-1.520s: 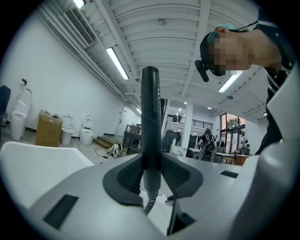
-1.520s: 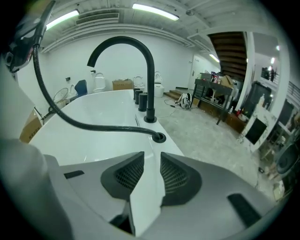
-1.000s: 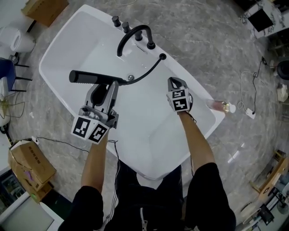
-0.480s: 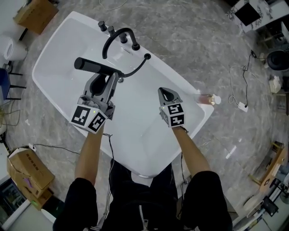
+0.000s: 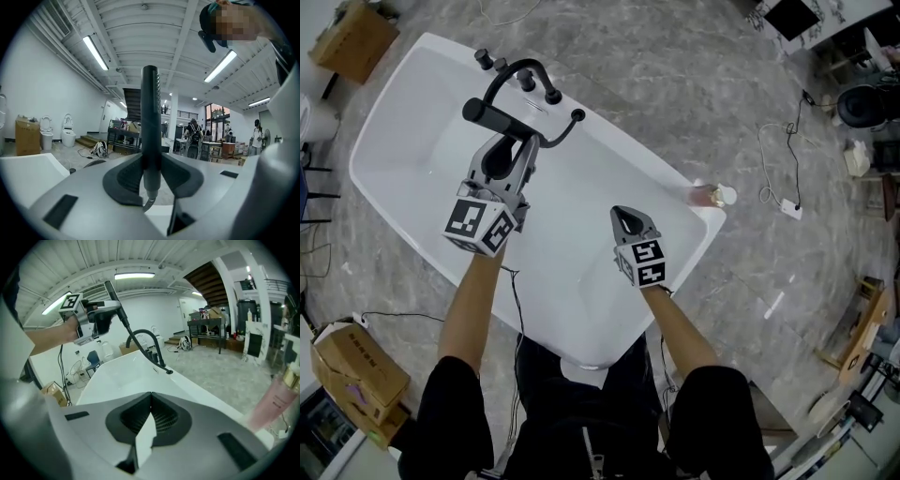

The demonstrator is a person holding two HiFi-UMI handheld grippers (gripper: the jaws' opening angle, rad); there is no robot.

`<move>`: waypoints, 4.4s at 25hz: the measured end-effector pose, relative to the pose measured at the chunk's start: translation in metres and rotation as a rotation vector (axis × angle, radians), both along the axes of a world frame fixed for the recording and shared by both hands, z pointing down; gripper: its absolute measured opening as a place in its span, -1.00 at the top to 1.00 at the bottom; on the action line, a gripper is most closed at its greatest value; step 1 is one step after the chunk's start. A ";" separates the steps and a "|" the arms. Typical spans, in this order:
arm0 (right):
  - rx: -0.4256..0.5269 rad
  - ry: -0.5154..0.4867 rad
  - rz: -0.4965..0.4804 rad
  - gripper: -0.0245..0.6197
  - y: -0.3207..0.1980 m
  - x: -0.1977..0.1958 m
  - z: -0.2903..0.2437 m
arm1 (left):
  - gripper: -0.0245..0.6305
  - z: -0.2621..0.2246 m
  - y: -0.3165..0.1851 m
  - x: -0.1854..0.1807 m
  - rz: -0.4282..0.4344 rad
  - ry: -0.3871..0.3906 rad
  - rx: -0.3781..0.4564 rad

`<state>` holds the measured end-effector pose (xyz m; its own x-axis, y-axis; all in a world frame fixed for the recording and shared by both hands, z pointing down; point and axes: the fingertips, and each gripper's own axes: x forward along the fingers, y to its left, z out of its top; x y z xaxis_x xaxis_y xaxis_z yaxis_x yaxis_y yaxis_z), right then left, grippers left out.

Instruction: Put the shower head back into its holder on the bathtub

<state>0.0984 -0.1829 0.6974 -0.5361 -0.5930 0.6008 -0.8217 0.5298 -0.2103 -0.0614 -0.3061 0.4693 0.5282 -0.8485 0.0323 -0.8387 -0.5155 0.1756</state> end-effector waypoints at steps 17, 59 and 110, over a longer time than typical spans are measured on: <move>-0.112 0.005 0.107 0.91 0.074 0.047 0.032 | 0.52 0.059 -0.053 0.033 -0.005 -0.056 -0.019; -0.291 -0.099 0.248 0.90 0.176 0.060 0.124 | 0.52 0.268 -0.167 0.063 -0.058 -0.256 -0.191; -0.183 -0.089 0.103 0.90 0.157 0.020 -0.004 | 0.82 0.177 0.210 0.018 -0.062 -0.181 -0.482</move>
